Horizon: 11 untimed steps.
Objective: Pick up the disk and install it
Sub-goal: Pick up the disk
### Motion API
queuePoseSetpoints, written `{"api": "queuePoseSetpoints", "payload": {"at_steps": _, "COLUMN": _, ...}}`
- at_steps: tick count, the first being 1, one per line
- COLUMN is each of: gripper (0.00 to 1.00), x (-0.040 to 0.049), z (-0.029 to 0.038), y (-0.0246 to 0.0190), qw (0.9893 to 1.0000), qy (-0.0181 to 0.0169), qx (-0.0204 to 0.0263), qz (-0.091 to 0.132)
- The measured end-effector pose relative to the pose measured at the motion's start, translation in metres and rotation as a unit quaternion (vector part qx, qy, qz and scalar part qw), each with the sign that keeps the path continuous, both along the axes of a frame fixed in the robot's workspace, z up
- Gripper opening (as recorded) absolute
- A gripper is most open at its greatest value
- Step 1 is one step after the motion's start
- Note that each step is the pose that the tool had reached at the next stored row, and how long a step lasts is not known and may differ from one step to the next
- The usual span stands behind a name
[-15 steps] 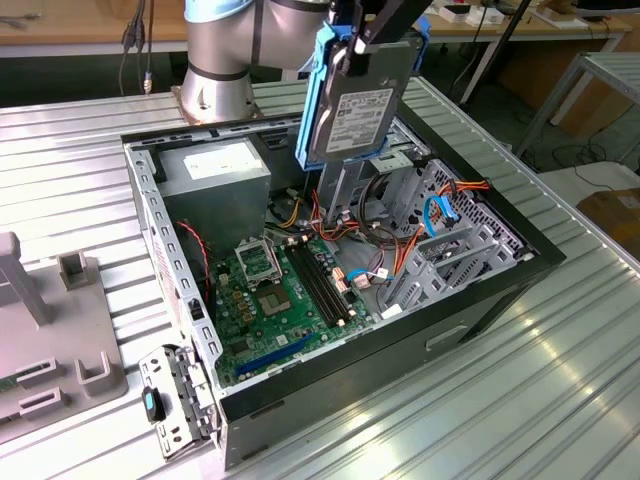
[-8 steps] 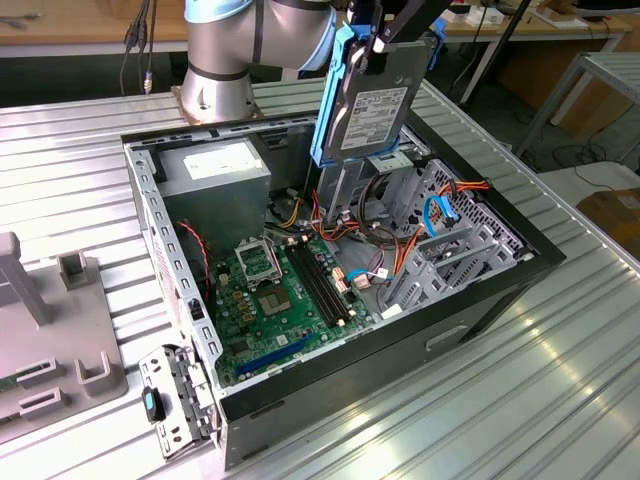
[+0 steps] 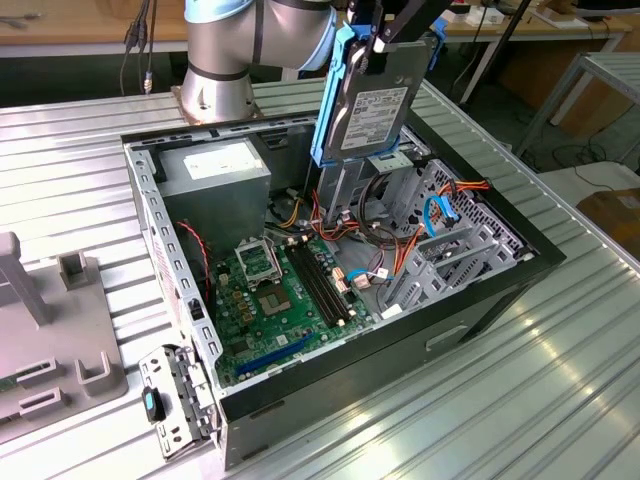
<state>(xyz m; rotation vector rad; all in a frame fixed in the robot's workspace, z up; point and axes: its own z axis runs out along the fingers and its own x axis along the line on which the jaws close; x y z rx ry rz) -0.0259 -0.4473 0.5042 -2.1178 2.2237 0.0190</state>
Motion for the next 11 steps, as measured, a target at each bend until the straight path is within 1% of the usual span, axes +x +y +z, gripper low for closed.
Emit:
{"api": "queuePoseSetpoints", "payload": {"at_steps": 4, "gripper": 0.37, "x": 0.0017, "z": 0.0, "y": 0.0, "qw": 1.0, "qy": 0.0, "qx": 0.0, "qz": 0.0}}
{"api": "queuePoseSetpoints", "payload": {"at_steps": 6, "gripper": 0.37, "x": 0.0063, "z": 0.0, "y": 0.0, "qw": 1.0, "qy": 0.0, "qx": 0.0, "qz": 0.0}}
{"api": "queuePoseSetpoints", "payload": {"at_steps": 8, "gripper": 0.37, "x": 0.0071, "z": 0.0, "y": 0.0, "qw": 1.0, "qy": 0.0, "qx": 0.0, "qz": 0.0}}
{"api": "queuePoseSetpoints", "payload": {"at_steps": 9, "gripper": 0.37, "x": 0.0072, "z": 0.0, "y": -0.0003, "qw": 1.0, "qy": 0.0, "qx": -0.0001, "qz": 0.0}}
{"api": "queuePoseSetpoints", "payload": {"at_steps": 11, "gripper": 0.37, "x": 0.0073, "z": 0.0, "y": -0.0025, "qw": 1.0, "qy": 0.0, "qx": 0.0, "qz": 0.0}}
